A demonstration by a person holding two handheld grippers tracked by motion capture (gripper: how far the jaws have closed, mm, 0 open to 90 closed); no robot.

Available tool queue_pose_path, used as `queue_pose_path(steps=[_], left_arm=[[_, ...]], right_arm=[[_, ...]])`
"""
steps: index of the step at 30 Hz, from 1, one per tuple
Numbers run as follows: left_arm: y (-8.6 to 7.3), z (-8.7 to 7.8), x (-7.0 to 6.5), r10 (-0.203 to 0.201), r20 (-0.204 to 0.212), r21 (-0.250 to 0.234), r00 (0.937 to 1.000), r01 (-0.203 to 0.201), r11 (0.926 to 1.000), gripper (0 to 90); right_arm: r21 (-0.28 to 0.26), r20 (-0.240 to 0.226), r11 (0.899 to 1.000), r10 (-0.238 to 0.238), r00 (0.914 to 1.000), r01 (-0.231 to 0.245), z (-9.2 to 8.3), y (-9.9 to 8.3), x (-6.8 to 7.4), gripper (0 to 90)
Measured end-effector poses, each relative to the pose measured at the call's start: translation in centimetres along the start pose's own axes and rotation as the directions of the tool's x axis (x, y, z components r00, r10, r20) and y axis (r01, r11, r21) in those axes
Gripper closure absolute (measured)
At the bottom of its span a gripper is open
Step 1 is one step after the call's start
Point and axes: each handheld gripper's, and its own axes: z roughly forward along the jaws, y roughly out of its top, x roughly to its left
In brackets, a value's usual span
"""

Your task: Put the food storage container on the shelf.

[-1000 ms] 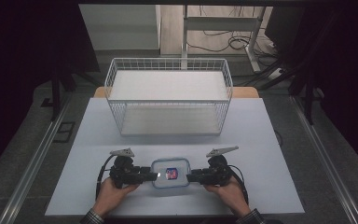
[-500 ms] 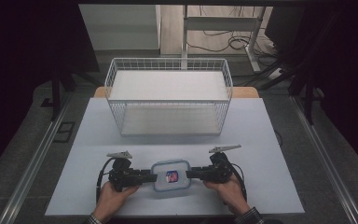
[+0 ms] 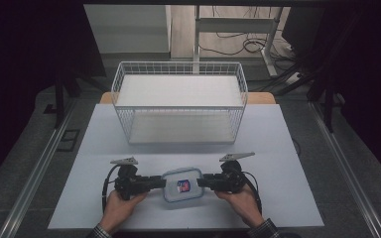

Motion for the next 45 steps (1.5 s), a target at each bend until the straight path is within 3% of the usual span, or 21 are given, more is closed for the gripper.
queue_pose_path(steps=[5,7,10,15,24,28,32,36,43,44,45], left_arm=[[-0.8,0.1,0.2,-0.016,0.015,0.010,0.9998,0.016,0.9998,60.0],[-1.4,0.5,0.2,-0.020,0.008,0.044,0.9998,0.020,0.9988,59.9],[-1.6,0.5,0.2,-0.025,0.010,0.023,0.9996,0.025,0.9994,61.1],[-1.4,0.1,0.6,-0.044,0.005,-0.002,0.9990,0.044,0.9990,68.8],[-1.3,0.1,0.4,-0.034,-0.023,-0.016,0.9992,0.033,0.9993,71.2],[-1.0,0.0,0.1,-0.025,-0.037,-0.025,0.9990,0.025,0.9994,72.7],[-0.1,-0.1,-0.2,-0.016,-0.047,-0.038,0.9988,0.014,0.9992,72.4],[1.7,-0.4,-0.5,0.000,-0.068,-0.057,0.9977,-0.004,0.9984,71.4],[5.5,-1.7,-1.2,0.026,-0.095,-0.107,0.9951,-0.037,0.9935,70.4],[5.5,-1.7,-1.2,0.026,-0.095,-0.107,0.9951,-0.037,0.9935,70.4],[6.9,-2.2,-1.5,0.032,-0.099,-0.121,0.9946,-0.044,0.9917,70.4]], right_arm=[[0.007,-0.025,1.000,0.013,0.9996,-0.013,0.0,-0.5,-0.4,63.6],[0.012,-0.026,1.000,0.019,0.9995,-0.019,0.1,-0.8,-0.5,61.8],[0.015,-0.038,0.999,0.037,0.9986,-0.036,0.1,-0.9,-0.8,61.5],[0.008,-0.068,0.997,0.075,0.9949,-0.074,0.0,-1.1,-1.0,68.4],[0.002,-0.033,0.998,0.066,0.9972,-0.066,0.0,-1.1,-0.6,69.3],[-0.029,0.004,0.998,0.056,0.9984,-0.056,-0.2,-0.9,-0.2,69.6],[-0.053,0.016,0.998,0.044,0.9989,-0.043,-0.5,-0.4,-0.1,69.6],[-0.084,0.025,0.996,0.027,0.9993,-0.025,-1.1,1.0,0.1,69.7],[-0.134,0.056,0.991,-0.021,0.9982,0.028,-2.5,5.0,0.9,69.6],[-0.134,0.056,0.991,-0.021,0.9982,0.028,-2.5,5.0,0.9,69.6],[-0.153,0.063,0.988,-0.027,0.9977,0.036,-3.0,6.2,1.1,69.7]])
